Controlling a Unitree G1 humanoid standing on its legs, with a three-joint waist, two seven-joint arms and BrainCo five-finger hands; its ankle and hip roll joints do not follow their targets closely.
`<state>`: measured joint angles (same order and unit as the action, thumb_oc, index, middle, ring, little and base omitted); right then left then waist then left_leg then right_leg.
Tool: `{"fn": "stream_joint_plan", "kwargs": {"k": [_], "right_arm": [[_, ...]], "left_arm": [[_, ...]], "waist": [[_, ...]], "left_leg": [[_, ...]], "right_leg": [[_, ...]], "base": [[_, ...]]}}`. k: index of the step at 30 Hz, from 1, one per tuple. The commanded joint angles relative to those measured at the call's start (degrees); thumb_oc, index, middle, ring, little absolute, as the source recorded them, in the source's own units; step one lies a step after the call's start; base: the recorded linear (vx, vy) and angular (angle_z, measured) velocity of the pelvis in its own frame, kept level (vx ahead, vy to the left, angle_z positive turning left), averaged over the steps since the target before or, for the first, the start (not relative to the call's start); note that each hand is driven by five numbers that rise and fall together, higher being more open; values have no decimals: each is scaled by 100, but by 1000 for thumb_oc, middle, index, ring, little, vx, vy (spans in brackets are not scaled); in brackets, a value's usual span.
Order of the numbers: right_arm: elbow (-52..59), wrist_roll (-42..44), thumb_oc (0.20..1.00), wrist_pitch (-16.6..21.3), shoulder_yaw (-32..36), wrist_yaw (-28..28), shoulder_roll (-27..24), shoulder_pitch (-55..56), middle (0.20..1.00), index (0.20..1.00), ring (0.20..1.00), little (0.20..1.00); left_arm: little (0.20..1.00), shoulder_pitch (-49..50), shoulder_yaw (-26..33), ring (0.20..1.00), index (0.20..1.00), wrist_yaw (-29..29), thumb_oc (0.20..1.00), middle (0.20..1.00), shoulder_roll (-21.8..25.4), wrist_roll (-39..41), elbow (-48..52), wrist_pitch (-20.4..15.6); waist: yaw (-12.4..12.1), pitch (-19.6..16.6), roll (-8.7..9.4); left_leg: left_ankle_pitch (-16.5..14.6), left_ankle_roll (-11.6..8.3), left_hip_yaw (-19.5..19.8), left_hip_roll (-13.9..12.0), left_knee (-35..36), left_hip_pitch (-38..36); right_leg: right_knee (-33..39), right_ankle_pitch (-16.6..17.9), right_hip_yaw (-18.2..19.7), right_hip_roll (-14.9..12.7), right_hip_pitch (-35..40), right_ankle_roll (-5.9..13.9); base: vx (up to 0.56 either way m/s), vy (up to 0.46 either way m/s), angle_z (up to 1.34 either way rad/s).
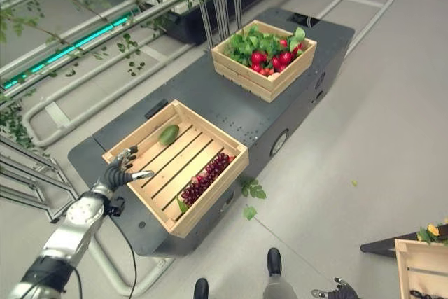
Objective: Pick up the fruits from the basket on one side to the basket on the other side
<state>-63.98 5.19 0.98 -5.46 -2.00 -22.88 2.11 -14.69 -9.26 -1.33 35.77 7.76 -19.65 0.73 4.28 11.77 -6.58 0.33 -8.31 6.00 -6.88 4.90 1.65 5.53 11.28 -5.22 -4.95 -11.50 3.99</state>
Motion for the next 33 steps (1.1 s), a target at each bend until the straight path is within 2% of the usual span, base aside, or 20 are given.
{"fn": "stream_joint_plan", "kwargs": {"k": [1, 10, 22, 33], "right_arm": [[203, 171, 1000, 90, -339, -148, 64, -172, 1000, 1000, 1000, 1000], [371, 286, 1000, 158, -479, -244, 45, -312, 1000, 1000, 1000, 1000], [381, 533, 1000, 223, -617, -388, 65, -489, 1000, 1000, 1000, 1000], [631, 547, 1000, 238, -745, -470, 86, -532, 1000, 1000, 1000, 1000]], "left_arm": [[1000, -796, -193, 1000, 1000, -302, 1000, 1000, 453, -378, -505, -152], [1000, -1699, -831, 1000, 1000, -536, 1000, 1000, 619, -863, -1081, -99], [1000, -2639, -1637, 1000, 1000, -528, 1000, 1000, 208, -1039, -2041, -25], [1000, -2544, -1670, 1000, 1000, -534, 1000, 1000, -253, -947, -2549, 23]], "waist": [[112, 179, 339], [191, 529, 365], [343, 865, 301], [524, 1074, 280]], "left_leg": [[212, 209, -212, 392, -77, 551], [276, 254, -270, 475, -82, 802], [340, 318, -374, 608, -150, 1164], [372, 332, -508, 665, -217, 1407]], "right_leg": [[-78, -732, -38, 22, 211, 342], [-107, -544, 133, -53, -153, 407], [-137, -332, 444, -170, -635, 454], [-154, -255, 680, -149, -964, 446]], "base": [[-53, 38, -5], [-63, 41, -7], [-50, 40, -8], [-18, 21, -10]]}}
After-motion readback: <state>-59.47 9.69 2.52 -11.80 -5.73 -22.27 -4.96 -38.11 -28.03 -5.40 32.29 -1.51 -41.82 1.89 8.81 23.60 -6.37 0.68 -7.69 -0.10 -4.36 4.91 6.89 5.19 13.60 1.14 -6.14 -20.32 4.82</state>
